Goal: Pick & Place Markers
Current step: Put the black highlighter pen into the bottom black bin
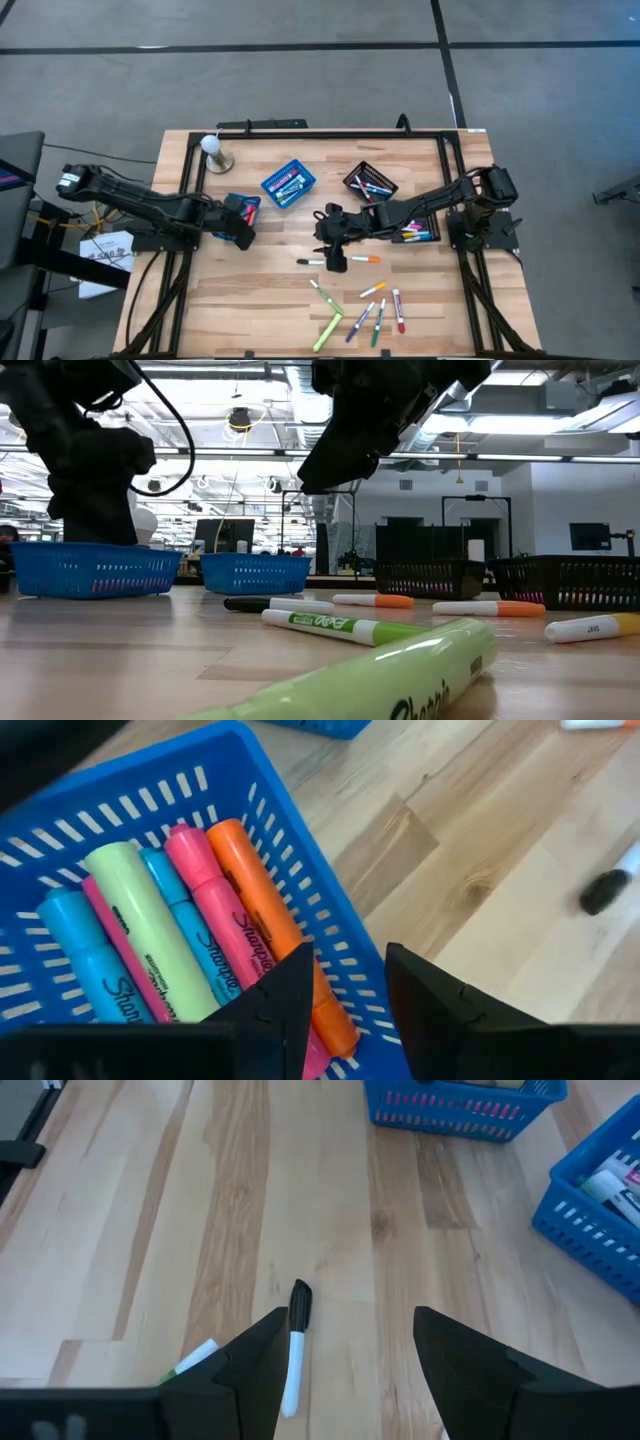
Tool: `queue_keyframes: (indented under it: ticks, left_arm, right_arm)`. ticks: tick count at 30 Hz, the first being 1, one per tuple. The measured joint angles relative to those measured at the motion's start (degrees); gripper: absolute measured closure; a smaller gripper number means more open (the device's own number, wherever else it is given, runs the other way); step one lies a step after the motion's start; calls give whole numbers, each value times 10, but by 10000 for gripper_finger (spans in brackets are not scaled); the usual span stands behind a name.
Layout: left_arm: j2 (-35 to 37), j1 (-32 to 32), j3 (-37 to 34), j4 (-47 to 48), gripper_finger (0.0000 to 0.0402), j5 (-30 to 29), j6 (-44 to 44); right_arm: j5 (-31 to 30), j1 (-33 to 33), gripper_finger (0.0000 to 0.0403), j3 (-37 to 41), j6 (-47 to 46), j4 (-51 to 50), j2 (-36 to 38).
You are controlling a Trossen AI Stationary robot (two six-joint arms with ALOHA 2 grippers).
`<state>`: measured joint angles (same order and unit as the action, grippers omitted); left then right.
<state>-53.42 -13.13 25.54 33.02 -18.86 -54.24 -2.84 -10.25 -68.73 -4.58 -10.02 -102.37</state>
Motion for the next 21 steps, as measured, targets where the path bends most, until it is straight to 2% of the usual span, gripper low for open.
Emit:
queue_keyframes:
  ticks: [6,11,15,21]
  left_arm:
    - [58,0,19,-11,280,0,33]
    - [102,0,21,-63,280,-19,88]
    - [107,0,21,-92,280,-25,121]
    - [100,0,12,-106,280,-26,124]
  right_arm:
    - [0,-15,198,0,-7,18,-42]
    - [0,-21,198,0,-15,36,-87]
    - [5,-21,198,0,-14,45,-112]
    - [39,-21,206,-1,5,69,-154]
